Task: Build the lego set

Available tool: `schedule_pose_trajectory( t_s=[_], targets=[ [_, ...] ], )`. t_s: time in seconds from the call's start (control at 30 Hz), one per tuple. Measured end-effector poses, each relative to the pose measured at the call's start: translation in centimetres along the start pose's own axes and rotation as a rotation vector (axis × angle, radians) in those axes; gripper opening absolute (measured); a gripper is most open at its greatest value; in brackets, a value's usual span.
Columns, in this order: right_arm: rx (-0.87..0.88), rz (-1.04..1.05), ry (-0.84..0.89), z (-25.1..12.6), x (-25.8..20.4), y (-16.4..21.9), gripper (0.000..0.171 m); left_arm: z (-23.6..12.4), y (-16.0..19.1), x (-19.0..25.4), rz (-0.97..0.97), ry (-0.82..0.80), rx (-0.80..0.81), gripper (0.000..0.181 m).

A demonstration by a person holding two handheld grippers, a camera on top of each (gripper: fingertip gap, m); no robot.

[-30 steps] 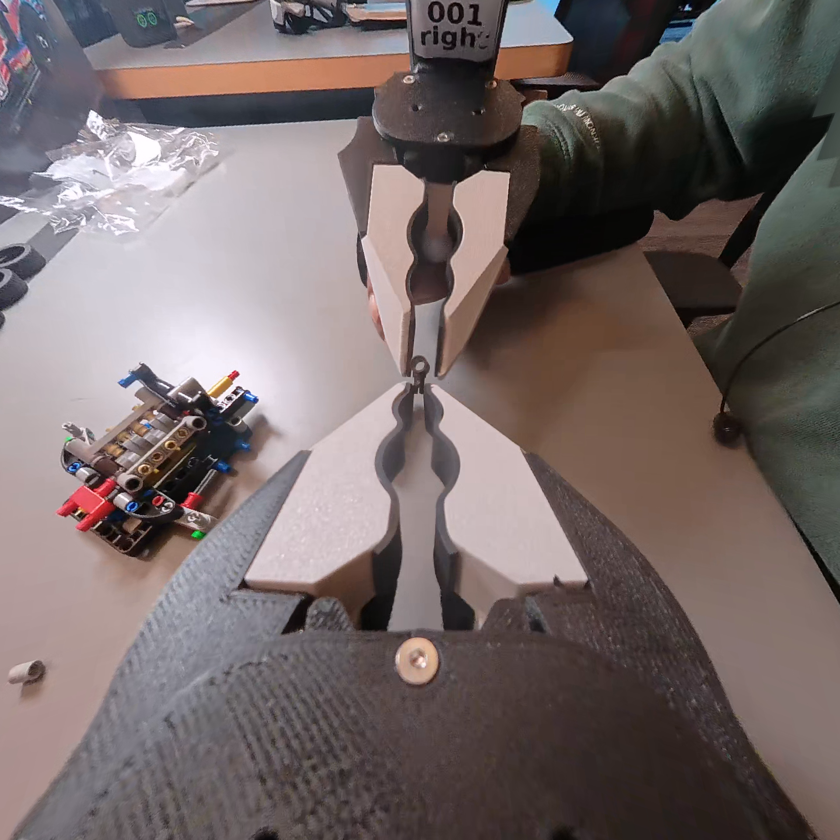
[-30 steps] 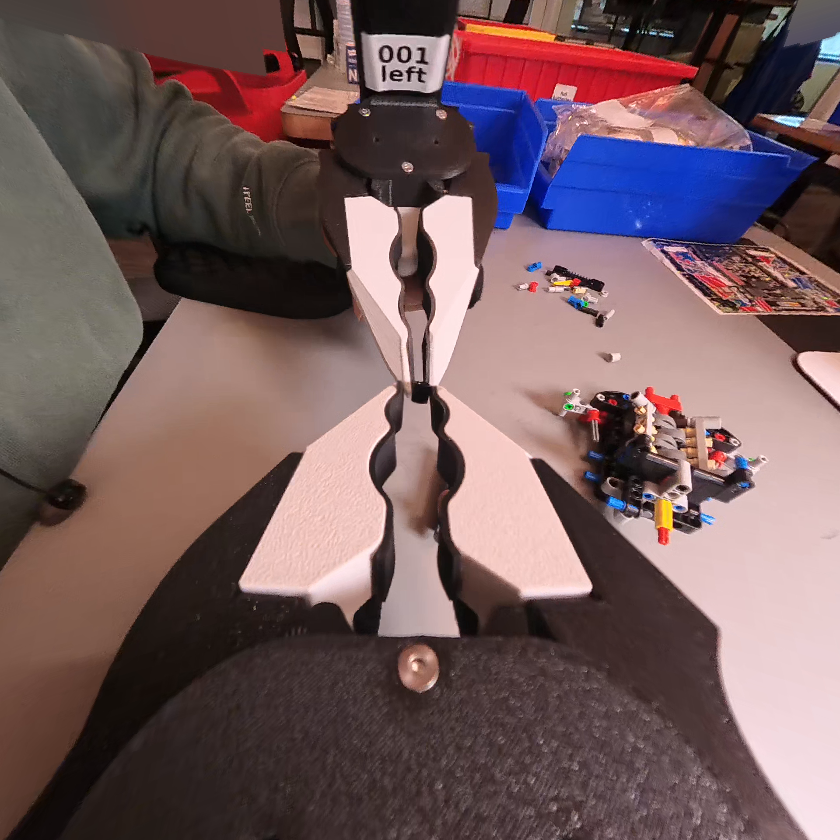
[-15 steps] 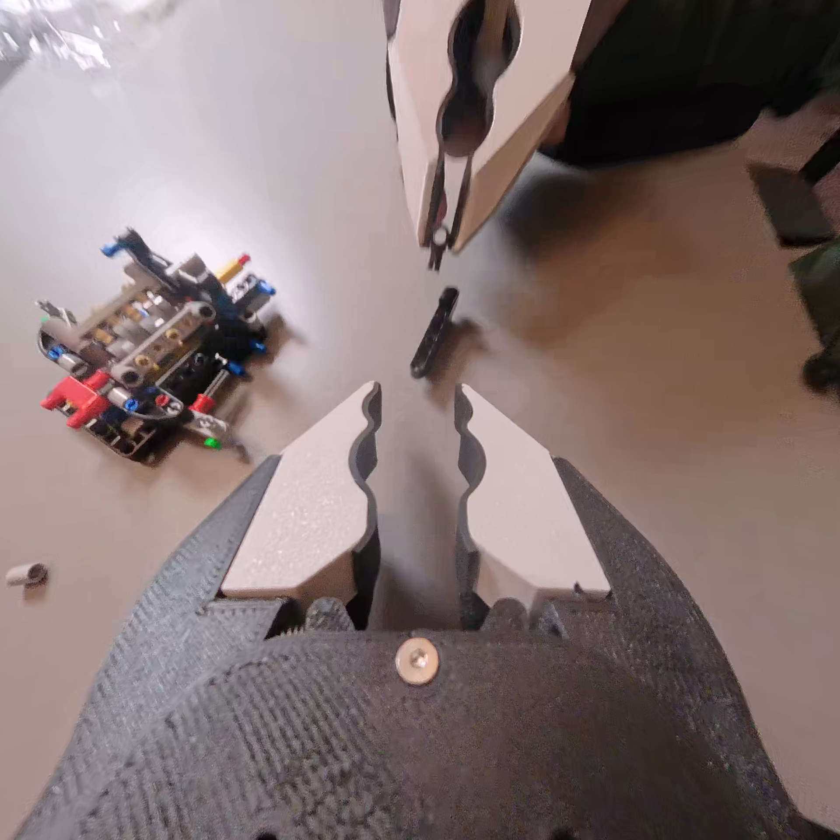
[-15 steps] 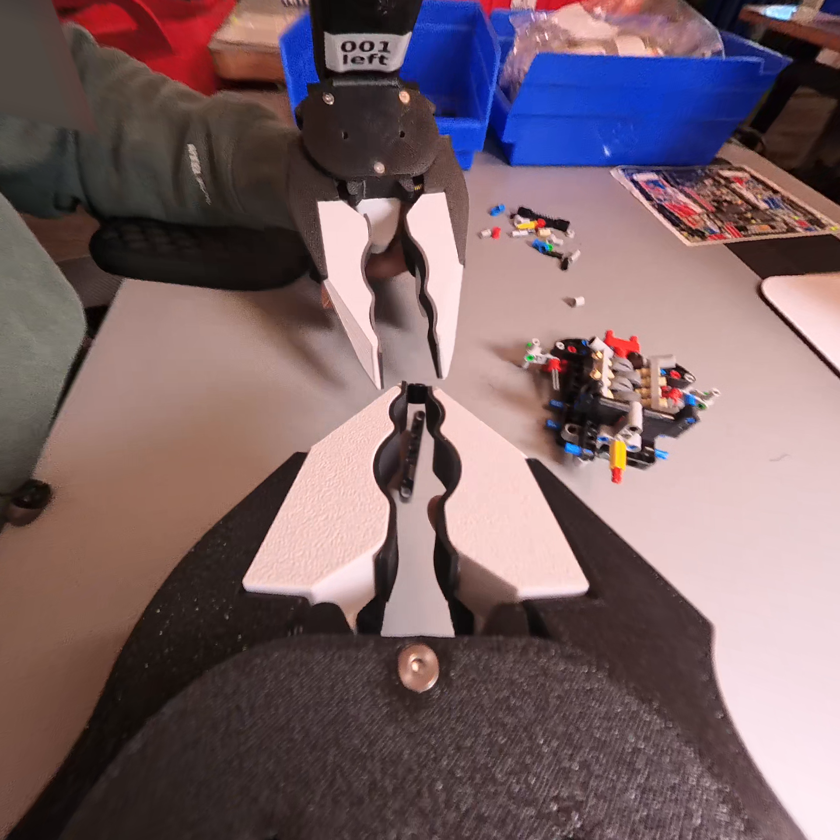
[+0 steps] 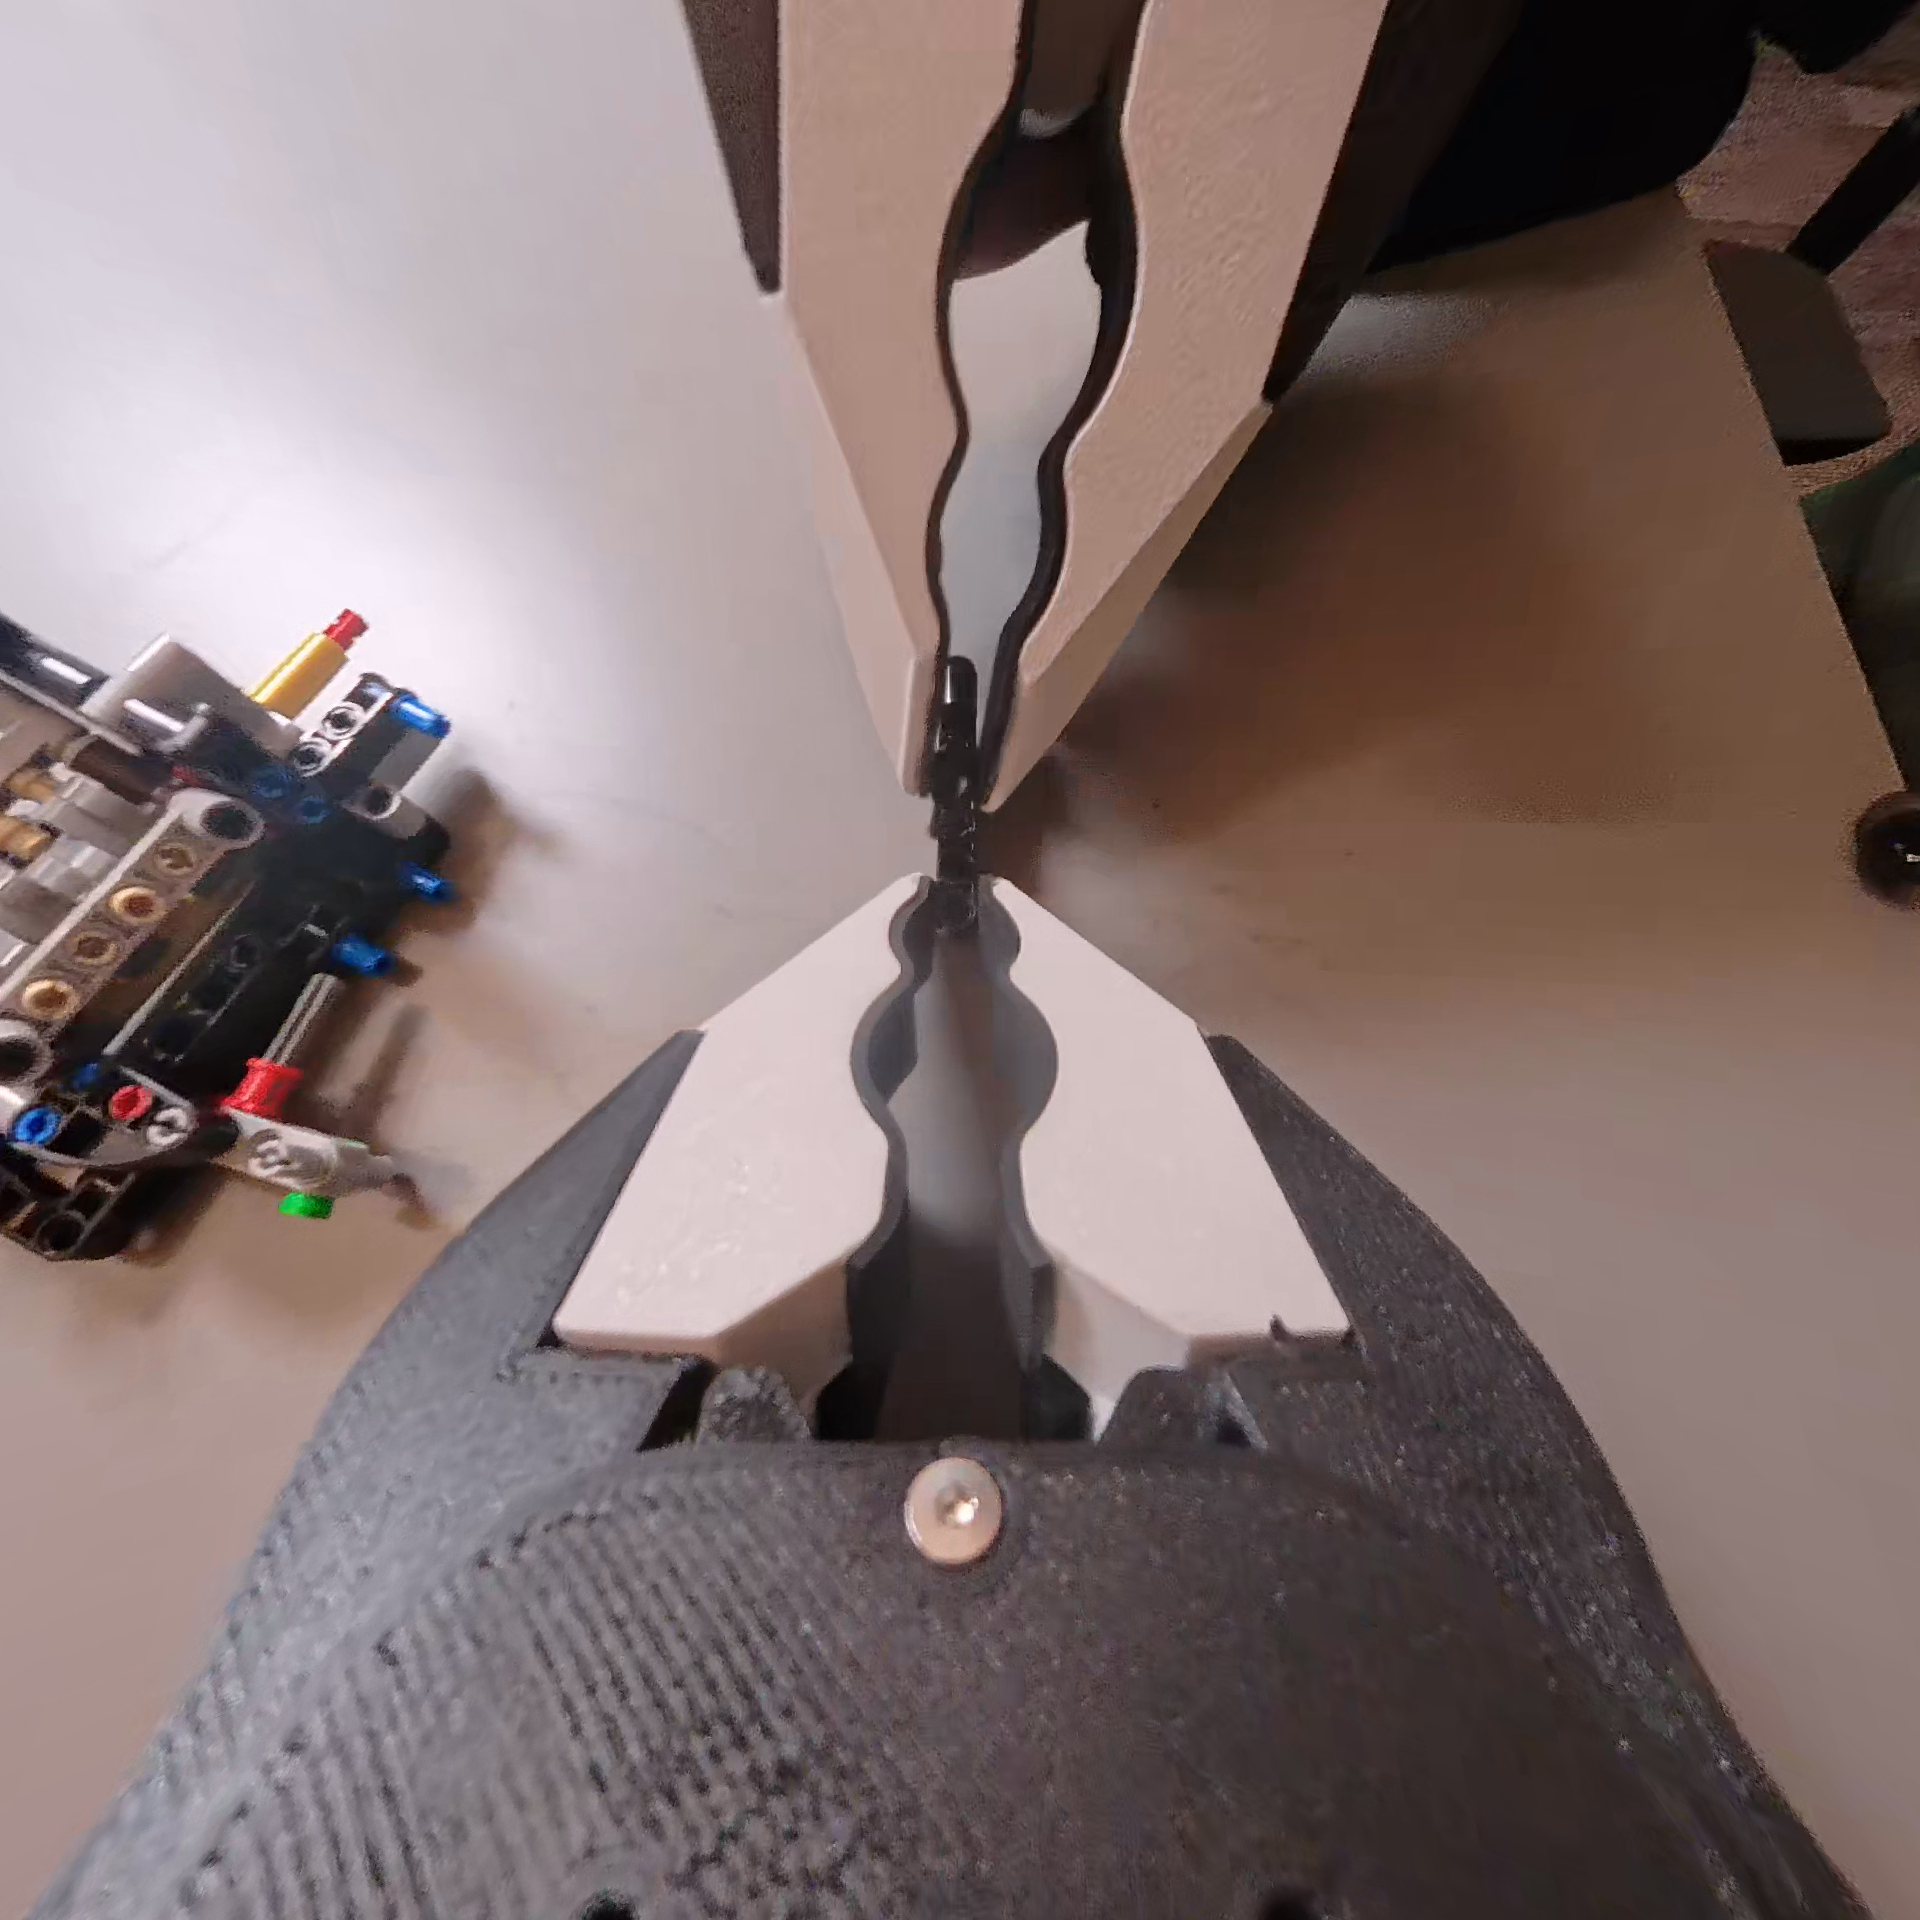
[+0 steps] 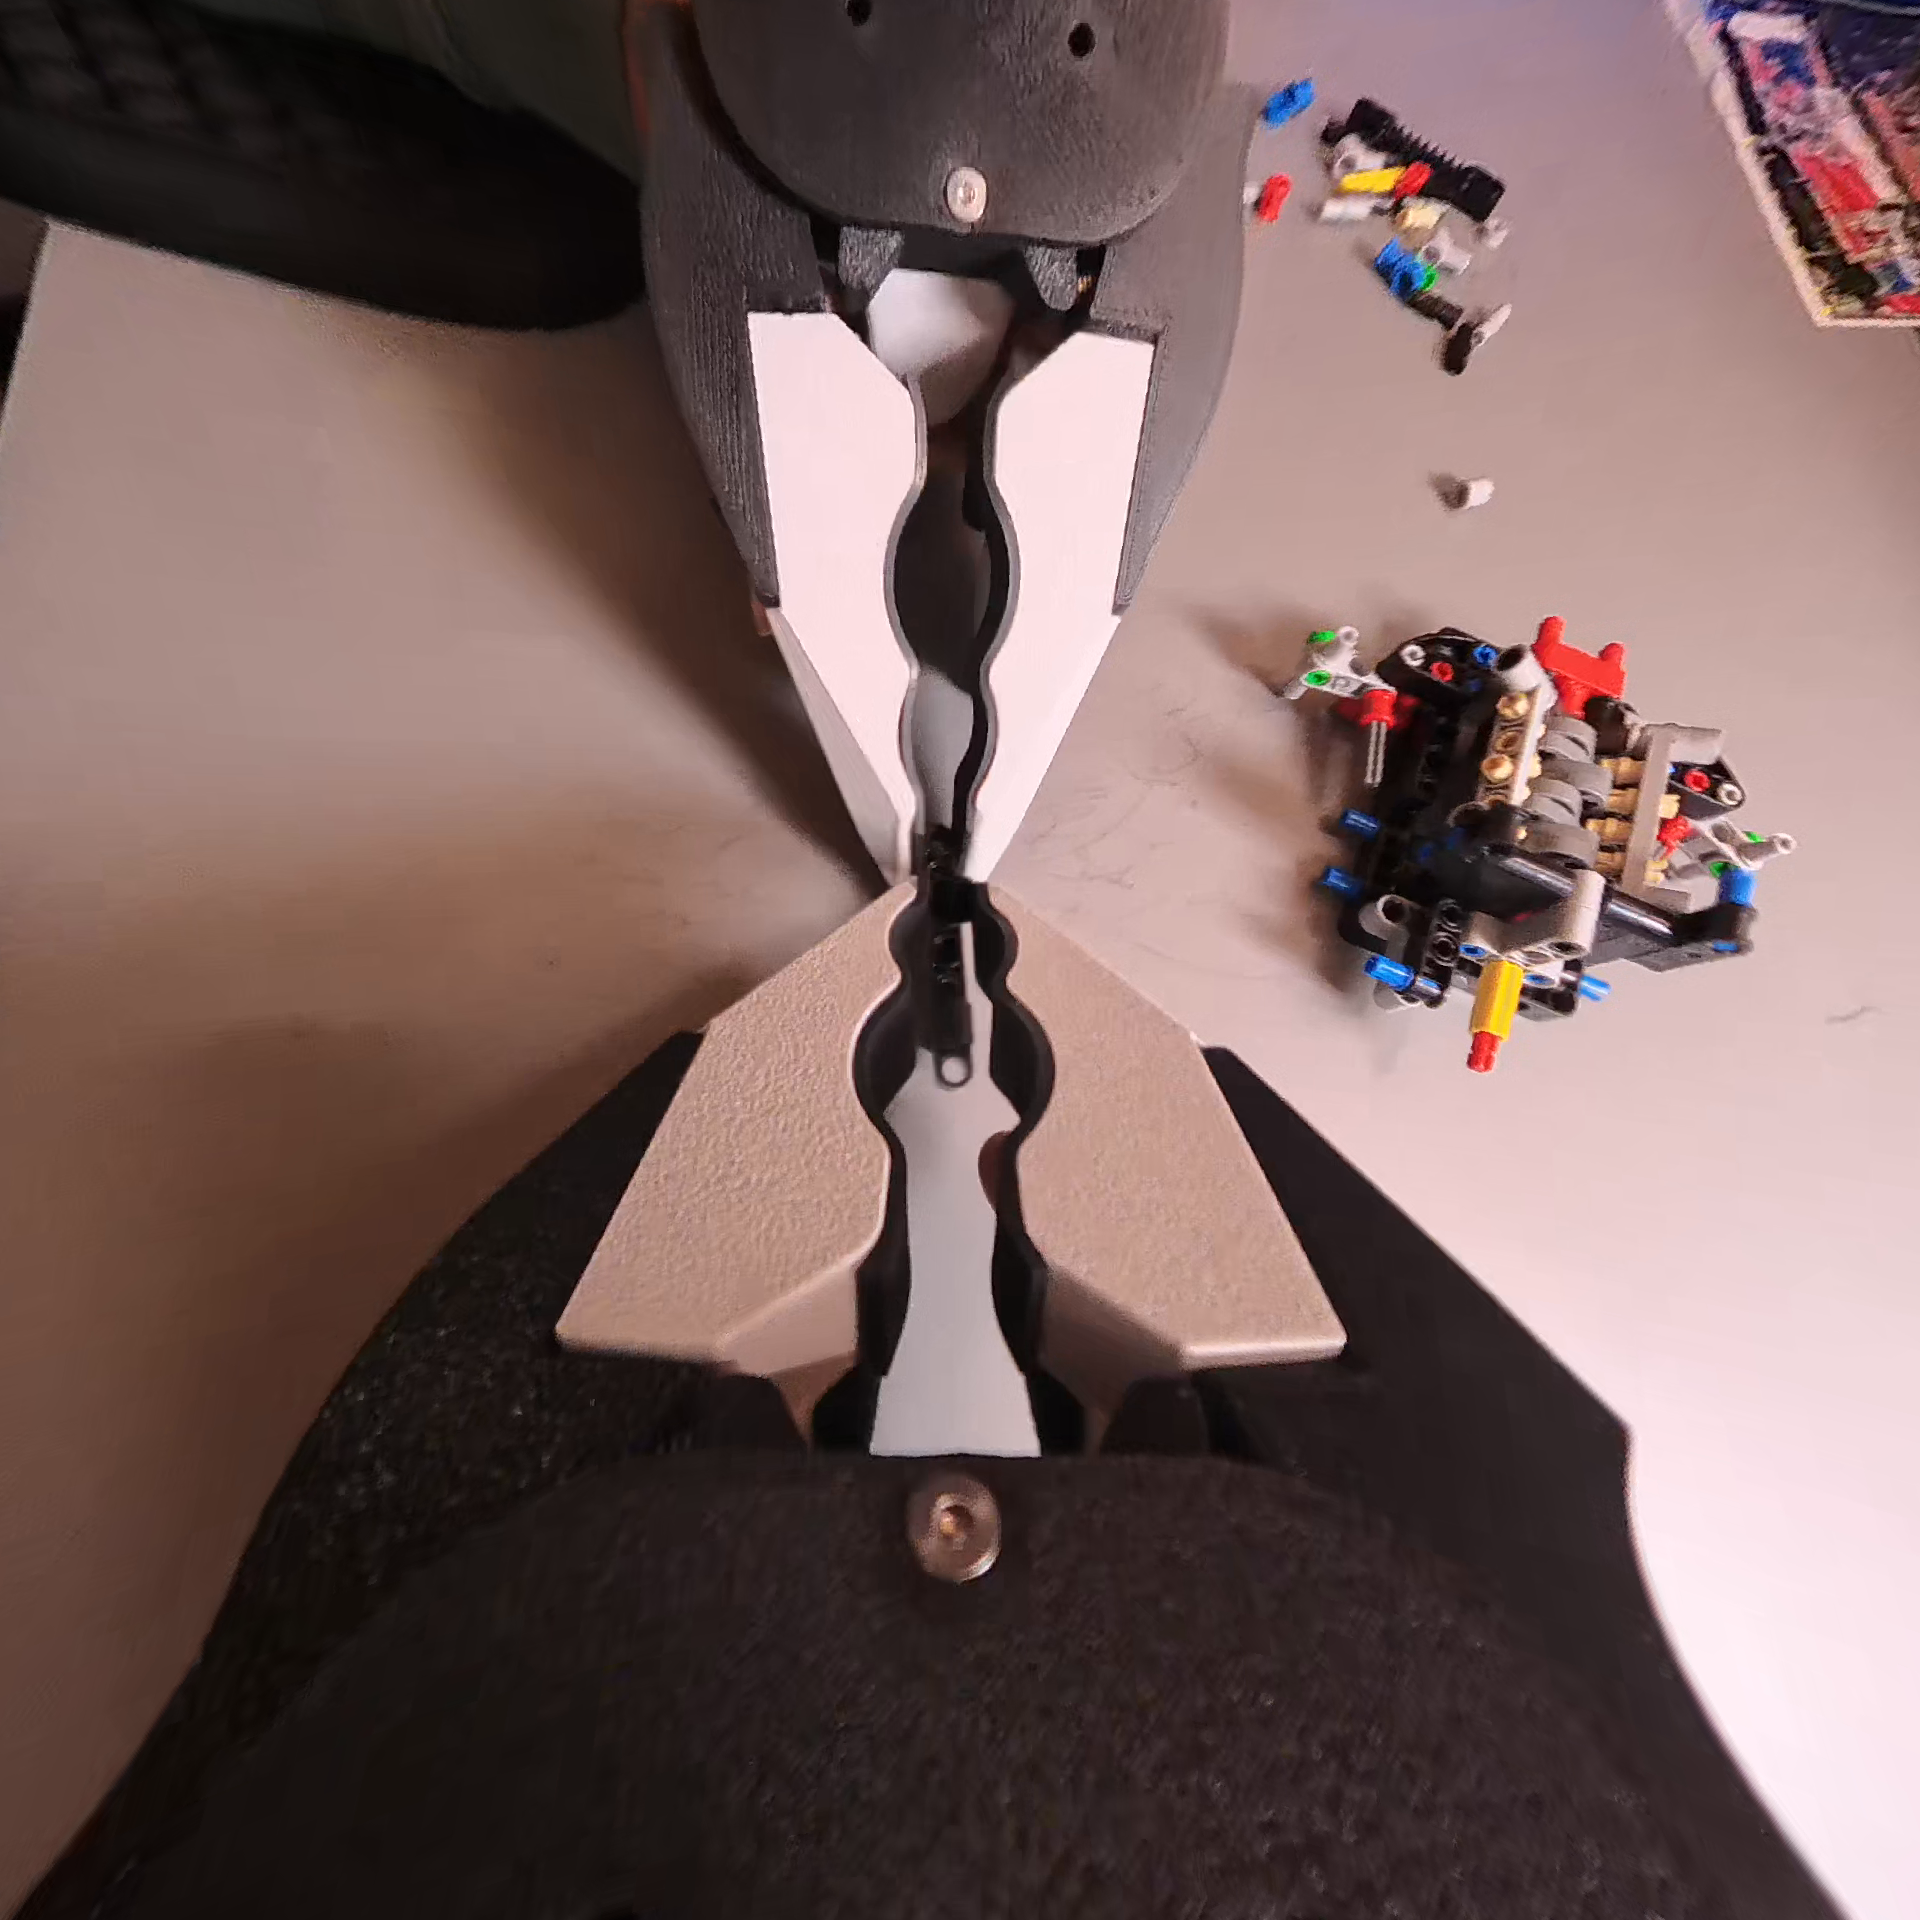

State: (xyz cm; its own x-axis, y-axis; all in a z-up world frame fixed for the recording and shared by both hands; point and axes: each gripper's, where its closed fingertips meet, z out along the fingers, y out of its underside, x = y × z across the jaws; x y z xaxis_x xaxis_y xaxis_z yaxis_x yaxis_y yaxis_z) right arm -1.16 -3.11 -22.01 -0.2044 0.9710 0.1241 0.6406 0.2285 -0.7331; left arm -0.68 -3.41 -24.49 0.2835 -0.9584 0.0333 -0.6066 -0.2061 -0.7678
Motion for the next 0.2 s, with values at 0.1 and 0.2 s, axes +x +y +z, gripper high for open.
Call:
schedule_pose_trajectory(
  t_s=[0.1, 0.2],
  targets=[
    [-0.052, -0.025, -0.019, 0.38, -0.43, 0.09, 0.005, 0.13, -0.06, 0.4, 0.015, -0.013, -0.001, 0.006],
    [-0.113, -0.035, -0.039, 0.43, -0.64, 0.12, 0.005, 0.07, 0.02, 0.59, 0.026, -0.014, -0.001, 0.008]
  ],
)
